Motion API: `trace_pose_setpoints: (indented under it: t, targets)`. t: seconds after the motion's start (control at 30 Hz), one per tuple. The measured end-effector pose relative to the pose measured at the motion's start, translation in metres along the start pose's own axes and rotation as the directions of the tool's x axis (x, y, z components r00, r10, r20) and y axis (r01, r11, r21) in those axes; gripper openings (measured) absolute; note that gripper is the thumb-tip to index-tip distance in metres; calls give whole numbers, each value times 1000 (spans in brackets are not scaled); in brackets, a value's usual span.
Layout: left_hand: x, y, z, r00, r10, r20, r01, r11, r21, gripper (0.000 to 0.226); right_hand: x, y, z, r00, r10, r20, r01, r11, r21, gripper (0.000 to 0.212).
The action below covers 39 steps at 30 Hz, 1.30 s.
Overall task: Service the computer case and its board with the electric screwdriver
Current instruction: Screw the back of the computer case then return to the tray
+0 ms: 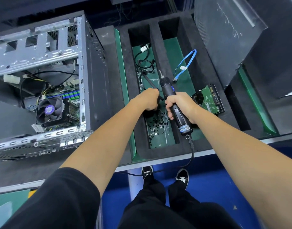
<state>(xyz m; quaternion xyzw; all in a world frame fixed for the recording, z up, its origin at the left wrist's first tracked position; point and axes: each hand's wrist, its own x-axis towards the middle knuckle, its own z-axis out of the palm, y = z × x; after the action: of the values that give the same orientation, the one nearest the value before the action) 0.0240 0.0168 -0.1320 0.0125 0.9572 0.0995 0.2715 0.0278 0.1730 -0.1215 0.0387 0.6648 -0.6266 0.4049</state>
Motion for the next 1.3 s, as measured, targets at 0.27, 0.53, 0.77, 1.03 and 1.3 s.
trace_pose_setpoints:
  t: [0.27, 0.53, 0.77, 1.03, 1.3]
  targets:
    - [-17, 15, 29, 997, 71, -21, -62, 955, 291, 22, 1, 0, 0, 1000, 5, -1, -5, 1000, 9, 27]
    - [-17, 24, 44, 995, 83, 61, -91, 985, 145, 27, -1, -1, 1, 1000, 6, -14, -6, 1000, 6, 18]
    - [-13, 28, 50, 989, 130, 65, -139, 975, 174, 29, -2, -2, 2, 1000, -7, -31, 7, 1000, 7, 16]
    - [-19, 28, 53, 973, 175, 153, -203, 959, 198, 27, -2, -2, 3, 1000, 1, -24, 0, 1000, 16, 23]
    - [-21, 27, 56, 973, 163, 164, -185, 974, 130, 35, -2, -1, 3, 1000, -16, -10, 16, 1000, 24, 27]
